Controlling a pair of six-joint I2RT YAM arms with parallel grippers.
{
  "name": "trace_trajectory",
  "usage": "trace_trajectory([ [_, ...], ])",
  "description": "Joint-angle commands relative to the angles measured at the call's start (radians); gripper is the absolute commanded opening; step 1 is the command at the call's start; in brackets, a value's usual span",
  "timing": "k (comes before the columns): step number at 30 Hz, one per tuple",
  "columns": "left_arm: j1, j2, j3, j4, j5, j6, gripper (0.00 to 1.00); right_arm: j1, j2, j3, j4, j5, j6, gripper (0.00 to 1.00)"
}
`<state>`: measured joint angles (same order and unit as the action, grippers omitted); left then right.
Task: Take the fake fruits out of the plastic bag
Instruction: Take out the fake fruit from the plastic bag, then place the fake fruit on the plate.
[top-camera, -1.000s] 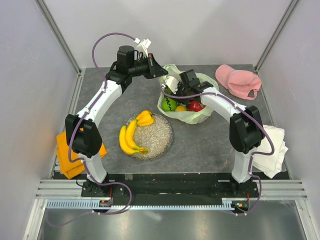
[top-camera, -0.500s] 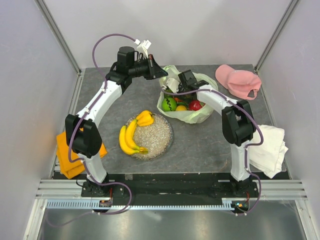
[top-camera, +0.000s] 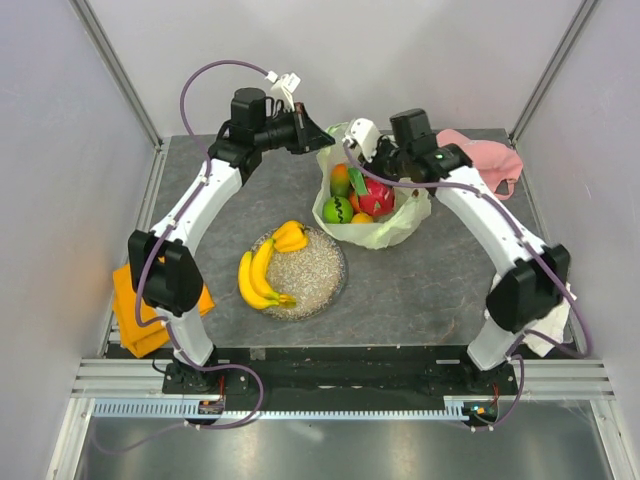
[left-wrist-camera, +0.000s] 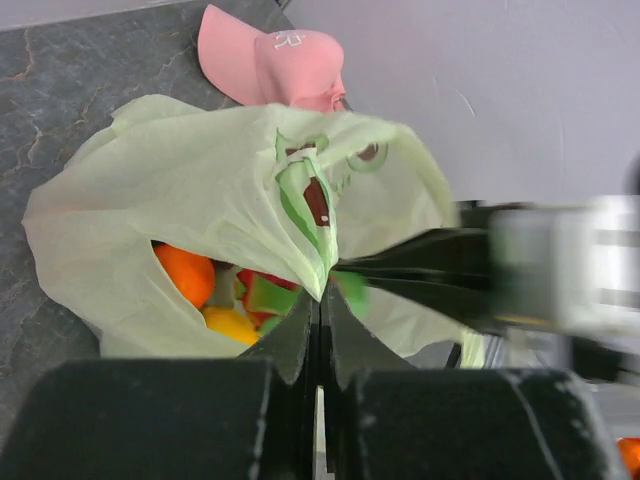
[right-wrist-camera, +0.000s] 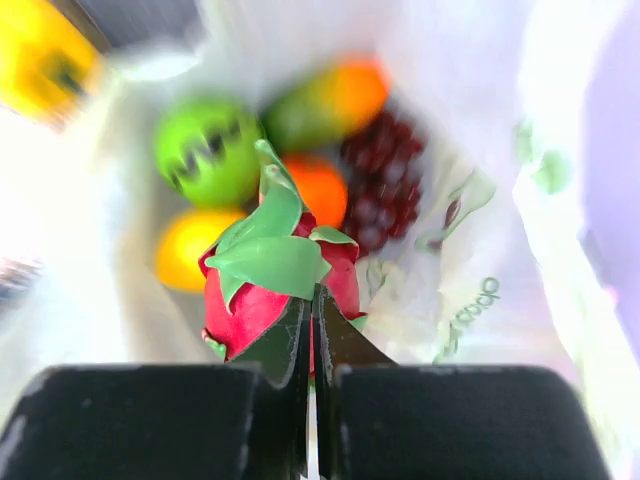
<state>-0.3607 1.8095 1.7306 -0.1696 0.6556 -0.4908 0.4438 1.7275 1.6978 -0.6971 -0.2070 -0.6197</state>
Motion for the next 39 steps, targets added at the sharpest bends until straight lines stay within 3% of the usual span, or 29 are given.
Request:
trace_trajectory([
  [1, -0.004, -0.019, 0.053, -0.022, -0.017, 0.083, 0.02, 0.027, -0.173, 0.003, 0.117, -0.198, 0.084, 0.00],
  [9, 0.011, -0.061, 0.104, -0.070, -0.069, 0.167, 0.01, 0.073, -0.224, 0.097, 0.136, -0.347, 0.284, 0.00],
  [13, 0.049, -0.110, 0.130, -0.108, -0.100, 0.210, 0.02, 0.154, -0.262, -0.005, 0.122, -0.371, 0.244, 0.00],
  [16, 0.100, -0.163, 0.127, -0.137, -0.100, 0.227, 0.31, 0.197, -0.270, -0.095, 0.145, -0.351, 0.190, 0.00],
  [17, 0.114, -0.182, 0.112, -0.143, -0.100, 0.227, 0.48, 0.206, -0.267, -0.105, 0.145, -0.342, 0.180, 0.00],
  [23, 0.212, -0.286, 0.021, -0.137, -0.082, 0.204, 0.68, 0.292, -0.206, -0.185, 0.134, -0.318, 0.120, 0.01],
  [31, 0.255, -0.372, -0.069, -0.125, -0.067, 0.190, 0.71, 0.325, -0.066, -0.236, 0.185, -0.185, 0.261, 0.01],
  [39, 0.266, -0.406, -0.114, -0.114, -0.062, 0.179, 0.70, 0.377, 0.042, -0.188, 0.199, -0.192, 0.284, 0.00],
])
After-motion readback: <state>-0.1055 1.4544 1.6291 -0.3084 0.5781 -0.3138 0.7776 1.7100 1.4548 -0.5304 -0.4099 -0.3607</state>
